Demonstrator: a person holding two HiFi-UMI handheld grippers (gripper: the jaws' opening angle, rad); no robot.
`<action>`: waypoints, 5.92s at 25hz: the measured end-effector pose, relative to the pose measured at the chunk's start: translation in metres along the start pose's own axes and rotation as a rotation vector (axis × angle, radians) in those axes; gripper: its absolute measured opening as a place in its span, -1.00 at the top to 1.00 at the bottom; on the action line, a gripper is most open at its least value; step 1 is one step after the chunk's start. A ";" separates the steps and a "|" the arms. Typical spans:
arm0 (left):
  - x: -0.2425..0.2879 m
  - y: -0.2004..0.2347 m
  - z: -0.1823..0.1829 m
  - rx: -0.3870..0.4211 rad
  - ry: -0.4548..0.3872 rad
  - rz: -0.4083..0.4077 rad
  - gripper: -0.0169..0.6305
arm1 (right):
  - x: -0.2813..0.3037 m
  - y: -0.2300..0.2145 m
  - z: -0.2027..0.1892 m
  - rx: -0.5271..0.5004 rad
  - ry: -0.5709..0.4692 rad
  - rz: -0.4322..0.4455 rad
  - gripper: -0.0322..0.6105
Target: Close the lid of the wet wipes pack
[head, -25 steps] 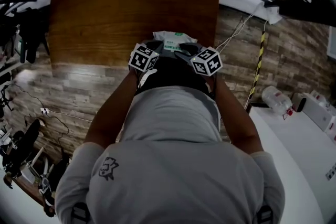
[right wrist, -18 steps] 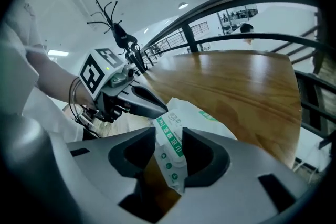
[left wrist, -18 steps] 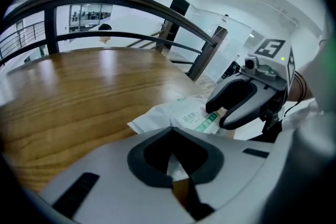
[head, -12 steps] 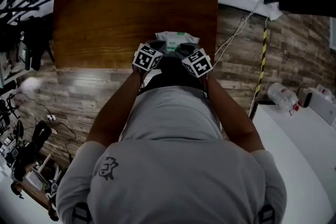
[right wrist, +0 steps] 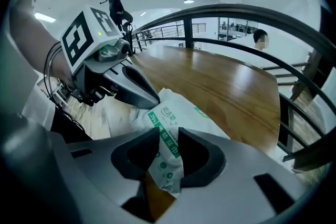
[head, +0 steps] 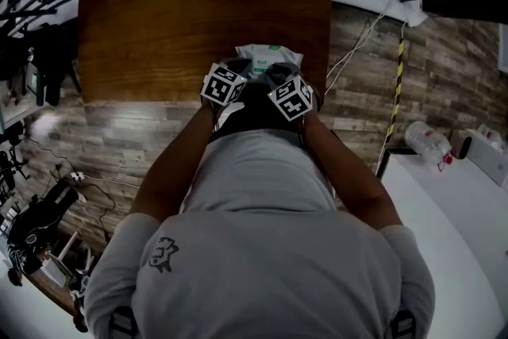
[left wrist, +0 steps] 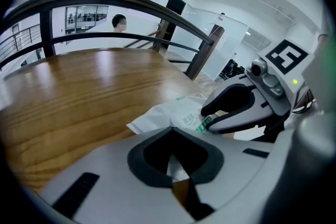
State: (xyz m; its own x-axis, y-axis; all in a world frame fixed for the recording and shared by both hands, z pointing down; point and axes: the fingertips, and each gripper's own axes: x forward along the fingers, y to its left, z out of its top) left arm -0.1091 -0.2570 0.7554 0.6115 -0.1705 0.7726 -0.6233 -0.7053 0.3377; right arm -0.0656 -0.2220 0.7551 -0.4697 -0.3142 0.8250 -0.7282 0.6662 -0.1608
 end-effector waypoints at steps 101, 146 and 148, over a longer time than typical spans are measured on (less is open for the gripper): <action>-0.318 -0.150 0.178 0.268 -0.761 0.150 0.92 | -0.342 0.024 0.163 -0.030 -0.783 0.006 0.79; -0.327 -0.325 0.048 0.137 -0.767 0.345 0.92 | -0.420 0.093 0.004 -0.084 -0.782 0.181 0.79; -0.339 -0.327 0.037 0.148 -0.772 0.346 0.92 | -0.422 0.104 0.001 -0.089 -0.782 0.168 0.79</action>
State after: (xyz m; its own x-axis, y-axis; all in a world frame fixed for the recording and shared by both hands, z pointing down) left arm -0.0945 0.0060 0.3630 0.5929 -0.7749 0.2188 -0.7985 -0.6009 0.0357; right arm 0.0563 -0.0207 0.3900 -0.8072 -0.5654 0.1696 -0.5893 0.7880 -0.1782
